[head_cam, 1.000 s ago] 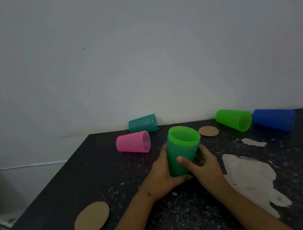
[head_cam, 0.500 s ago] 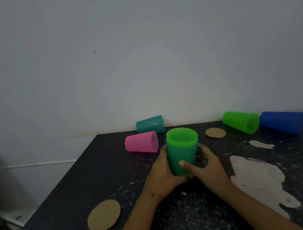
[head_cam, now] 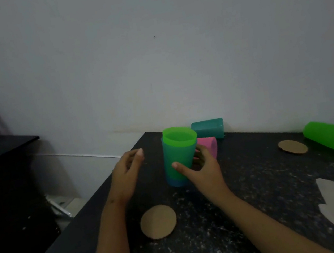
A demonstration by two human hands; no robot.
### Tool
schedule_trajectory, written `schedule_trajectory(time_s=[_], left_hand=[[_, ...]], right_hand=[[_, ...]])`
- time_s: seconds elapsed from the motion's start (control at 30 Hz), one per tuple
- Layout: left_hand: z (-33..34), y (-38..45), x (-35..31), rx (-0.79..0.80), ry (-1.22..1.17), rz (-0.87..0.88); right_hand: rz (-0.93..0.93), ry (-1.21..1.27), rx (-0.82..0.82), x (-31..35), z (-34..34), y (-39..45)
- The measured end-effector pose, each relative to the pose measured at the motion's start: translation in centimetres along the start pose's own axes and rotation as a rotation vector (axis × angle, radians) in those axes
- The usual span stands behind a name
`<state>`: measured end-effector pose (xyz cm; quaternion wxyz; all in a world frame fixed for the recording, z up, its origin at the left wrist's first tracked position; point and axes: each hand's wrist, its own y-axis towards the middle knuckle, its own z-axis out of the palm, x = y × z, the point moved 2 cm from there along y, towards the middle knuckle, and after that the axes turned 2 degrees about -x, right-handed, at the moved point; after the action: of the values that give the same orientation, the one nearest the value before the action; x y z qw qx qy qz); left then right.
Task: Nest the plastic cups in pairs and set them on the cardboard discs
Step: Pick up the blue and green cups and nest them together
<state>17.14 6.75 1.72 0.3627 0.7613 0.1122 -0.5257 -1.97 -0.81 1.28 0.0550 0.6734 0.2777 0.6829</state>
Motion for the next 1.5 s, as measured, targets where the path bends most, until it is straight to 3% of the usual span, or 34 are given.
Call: schedule_trajectory(time_s=[0.1,0.37,0.97,1.33,1.5], left_hand=[[-0.3,-0.1,2.1,-0.102,-0.065,-0.055],[2.7,0.7,2.8,0.035,-0.284,-0.168],[3.0,0.6,3.4,0.036,-0.191,-0.315],[2.6,-1.2,-0.2,-0.401,0.159,-0.066],[4.2,-3.6,-4.3,-0.371,0.121,0.187]], right_hand=[[-0.002,-0.002,0.009,-0.3,2.6,1.1],[0.001,0.002,-0.017,-2.6,6.6,3.8],[0.141,-0.138,0.144,-4.8,6.6,3.9],[0.283,-0.153,0.257,-2.3,2.7,-1.3],[0.35,-0.068,0.188,-0.5,-0.8,-4.3]])
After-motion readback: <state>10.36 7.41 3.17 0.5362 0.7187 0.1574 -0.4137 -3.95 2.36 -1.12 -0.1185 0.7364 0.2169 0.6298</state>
